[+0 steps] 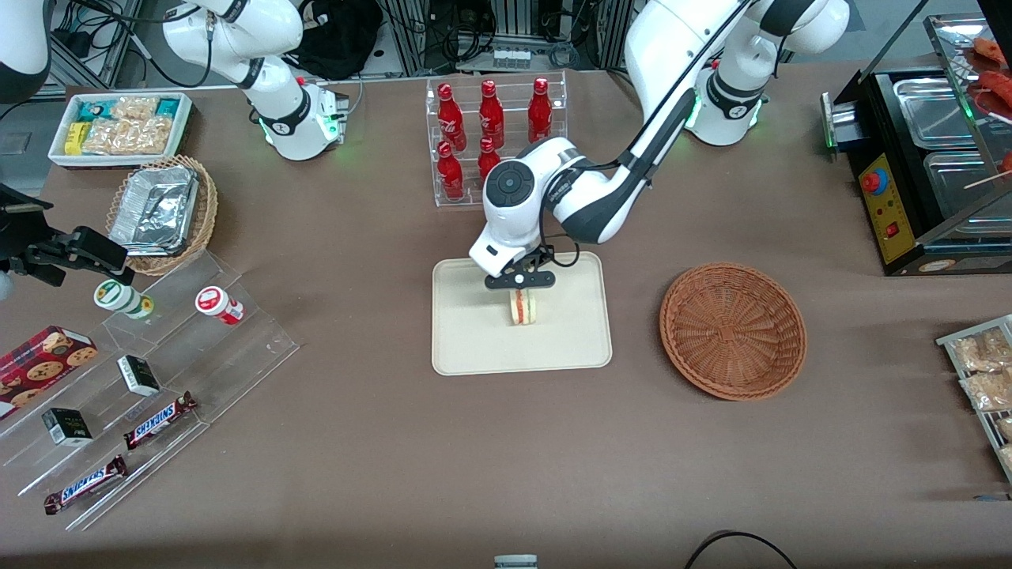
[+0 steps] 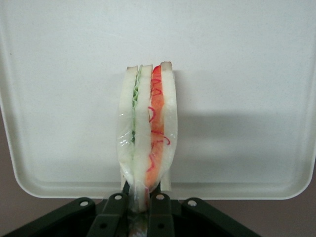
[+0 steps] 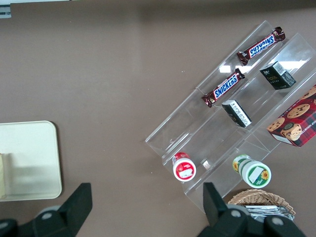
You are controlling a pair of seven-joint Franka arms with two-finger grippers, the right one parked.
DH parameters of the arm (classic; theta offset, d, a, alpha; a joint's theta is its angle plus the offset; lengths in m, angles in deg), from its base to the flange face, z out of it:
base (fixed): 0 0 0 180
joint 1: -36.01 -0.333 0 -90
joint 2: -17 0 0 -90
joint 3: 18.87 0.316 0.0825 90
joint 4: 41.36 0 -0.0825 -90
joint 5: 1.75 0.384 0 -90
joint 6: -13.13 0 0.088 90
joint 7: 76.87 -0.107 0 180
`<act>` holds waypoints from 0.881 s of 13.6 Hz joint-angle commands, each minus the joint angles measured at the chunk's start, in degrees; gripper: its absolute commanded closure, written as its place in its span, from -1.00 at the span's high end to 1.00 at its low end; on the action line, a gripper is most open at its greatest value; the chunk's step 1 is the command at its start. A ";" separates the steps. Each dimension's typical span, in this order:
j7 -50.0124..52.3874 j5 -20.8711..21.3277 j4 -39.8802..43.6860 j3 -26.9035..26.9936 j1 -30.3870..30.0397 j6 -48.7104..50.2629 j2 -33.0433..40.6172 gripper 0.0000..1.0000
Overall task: Place sandwich from basket to tray
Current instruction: 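Lower the sandwich onto the tray and open the left gripper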
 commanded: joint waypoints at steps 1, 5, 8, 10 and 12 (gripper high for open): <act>0.36 1.27 1.24 0.78 0.96 -0.33 -1.23 -0.82; 0.28 1.18 1.94 1.05 0.87 -1.29 -2.55 -0.81; 0.27 1.18 1.94 1.22 0.70 -4.81 -3.78 -0.81; 0.27 1.27 1.94 1.22 0.78 -4.90 -4.31 -0.66; 0.19 1.18 2.03 1.22 0.70 -4.90 -4.13 0.94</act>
